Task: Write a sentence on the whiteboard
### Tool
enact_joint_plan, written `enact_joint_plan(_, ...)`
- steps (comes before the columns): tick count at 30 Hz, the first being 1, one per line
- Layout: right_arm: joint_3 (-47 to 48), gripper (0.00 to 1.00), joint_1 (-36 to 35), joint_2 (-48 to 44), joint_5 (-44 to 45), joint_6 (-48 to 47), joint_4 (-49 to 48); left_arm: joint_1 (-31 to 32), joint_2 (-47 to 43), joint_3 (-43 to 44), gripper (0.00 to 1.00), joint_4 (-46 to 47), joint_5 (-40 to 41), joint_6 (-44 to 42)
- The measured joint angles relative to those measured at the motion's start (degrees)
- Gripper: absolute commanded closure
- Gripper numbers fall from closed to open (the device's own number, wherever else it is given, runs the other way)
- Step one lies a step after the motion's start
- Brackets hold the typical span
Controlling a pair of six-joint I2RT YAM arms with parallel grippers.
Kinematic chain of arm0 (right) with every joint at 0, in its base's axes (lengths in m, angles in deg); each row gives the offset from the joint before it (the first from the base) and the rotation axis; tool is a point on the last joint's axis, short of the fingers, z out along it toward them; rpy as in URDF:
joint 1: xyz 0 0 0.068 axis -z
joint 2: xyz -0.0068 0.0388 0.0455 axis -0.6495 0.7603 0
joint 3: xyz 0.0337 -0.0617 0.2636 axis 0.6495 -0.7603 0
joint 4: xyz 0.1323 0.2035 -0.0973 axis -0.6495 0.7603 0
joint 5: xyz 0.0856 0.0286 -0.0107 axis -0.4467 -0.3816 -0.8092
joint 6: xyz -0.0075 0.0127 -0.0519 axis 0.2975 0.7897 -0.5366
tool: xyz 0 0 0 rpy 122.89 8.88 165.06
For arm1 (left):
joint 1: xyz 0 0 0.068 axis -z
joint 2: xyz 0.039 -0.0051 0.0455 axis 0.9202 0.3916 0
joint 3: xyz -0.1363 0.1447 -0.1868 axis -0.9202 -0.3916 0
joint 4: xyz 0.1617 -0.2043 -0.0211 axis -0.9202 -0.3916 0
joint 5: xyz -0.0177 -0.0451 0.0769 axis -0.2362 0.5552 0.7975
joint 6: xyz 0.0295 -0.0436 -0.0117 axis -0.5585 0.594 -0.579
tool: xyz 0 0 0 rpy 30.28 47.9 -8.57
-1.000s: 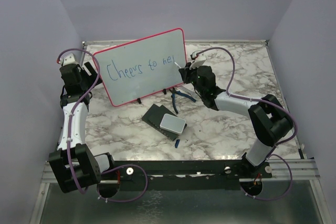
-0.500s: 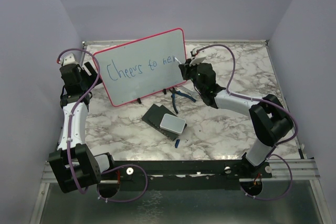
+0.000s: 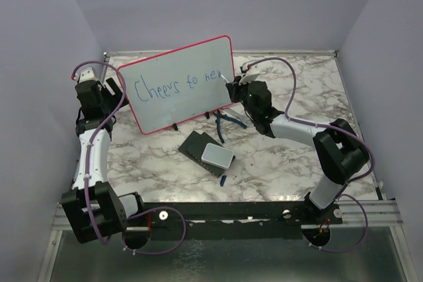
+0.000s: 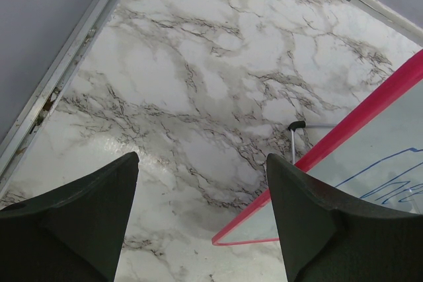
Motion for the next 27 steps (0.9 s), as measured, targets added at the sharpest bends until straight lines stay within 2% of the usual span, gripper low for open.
enact_joint_plan(15, -1.9, 0.99, 0.0, 0.0, 0.4, 0.4, 0.3, 0.0, 0.0, 0.0, 0.20, 0.0, 0.0, 0.0)
enact_joint_plan(27, 1.0, 0.99, 0.0, 0.0, 1.5, -1.0, 0.4, 0.0, 0.0, 0.0, 0.20, 0.0, 0.0, 0.0)
